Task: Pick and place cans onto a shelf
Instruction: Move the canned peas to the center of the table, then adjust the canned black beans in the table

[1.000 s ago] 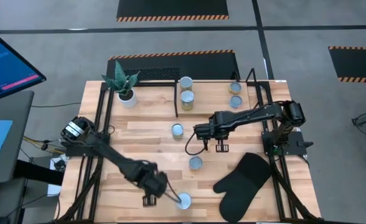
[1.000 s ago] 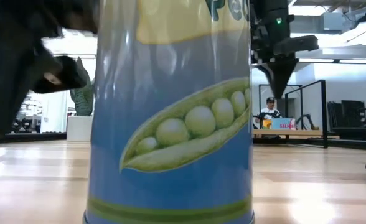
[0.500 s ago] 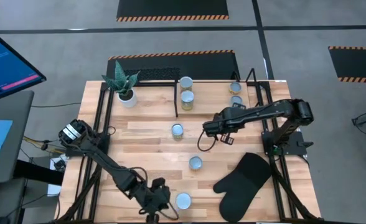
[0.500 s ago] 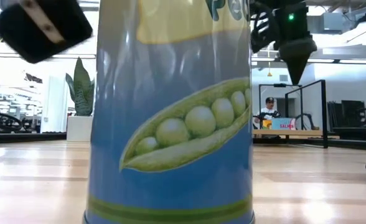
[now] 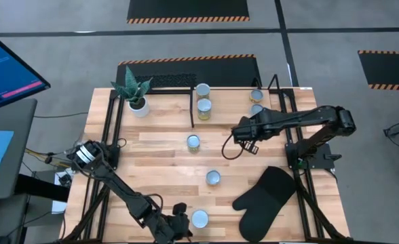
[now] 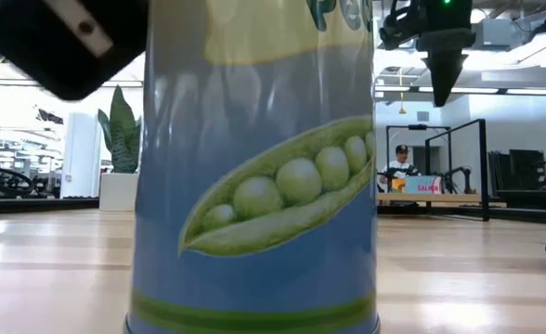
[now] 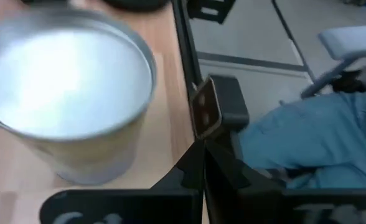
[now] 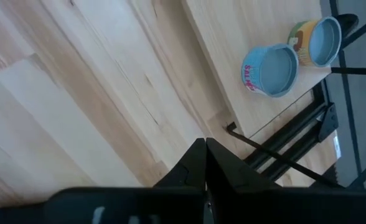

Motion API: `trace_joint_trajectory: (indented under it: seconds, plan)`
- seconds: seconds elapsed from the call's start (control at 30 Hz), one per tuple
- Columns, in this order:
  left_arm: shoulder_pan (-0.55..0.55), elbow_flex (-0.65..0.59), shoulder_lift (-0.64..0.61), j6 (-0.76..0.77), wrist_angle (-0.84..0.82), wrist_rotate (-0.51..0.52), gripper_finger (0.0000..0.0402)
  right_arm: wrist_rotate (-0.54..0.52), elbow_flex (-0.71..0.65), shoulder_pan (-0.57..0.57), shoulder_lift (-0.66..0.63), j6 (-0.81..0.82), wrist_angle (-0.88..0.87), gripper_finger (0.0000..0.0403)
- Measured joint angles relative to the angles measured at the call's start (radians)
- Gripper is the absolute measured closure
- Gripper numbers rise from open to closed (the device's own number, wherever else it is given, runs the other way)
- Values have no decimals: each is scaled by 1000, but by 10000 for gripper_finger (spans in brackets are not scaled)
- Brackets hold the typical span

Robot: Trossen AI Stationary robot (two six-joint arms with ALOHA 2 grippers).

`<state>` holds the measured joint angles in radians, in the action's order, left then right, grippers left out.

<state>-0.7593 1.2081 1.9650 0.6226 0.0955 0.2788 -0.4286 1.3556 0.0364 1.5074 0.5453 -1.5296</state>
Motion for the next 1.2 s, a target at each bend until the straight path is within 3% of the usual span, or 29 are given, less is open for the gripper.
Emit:
trace_joint_trajectory:
  seconds: [0.37,0.8,1.07,1.2]
  plan:
    - [55,20,1,-73,-28,157,402,-23,0,0,1,-3,5,377]
    - [325,20,1,-369,-26,210,402,-53,0,0,2,-4,5,379]
    - [497,20,1,-501,-45,191,401,-53,0,0,2,-10,-11,375]
    - [528,20,-32,-539,-147,18,402,-45,0,1,2,-53,-14,375]
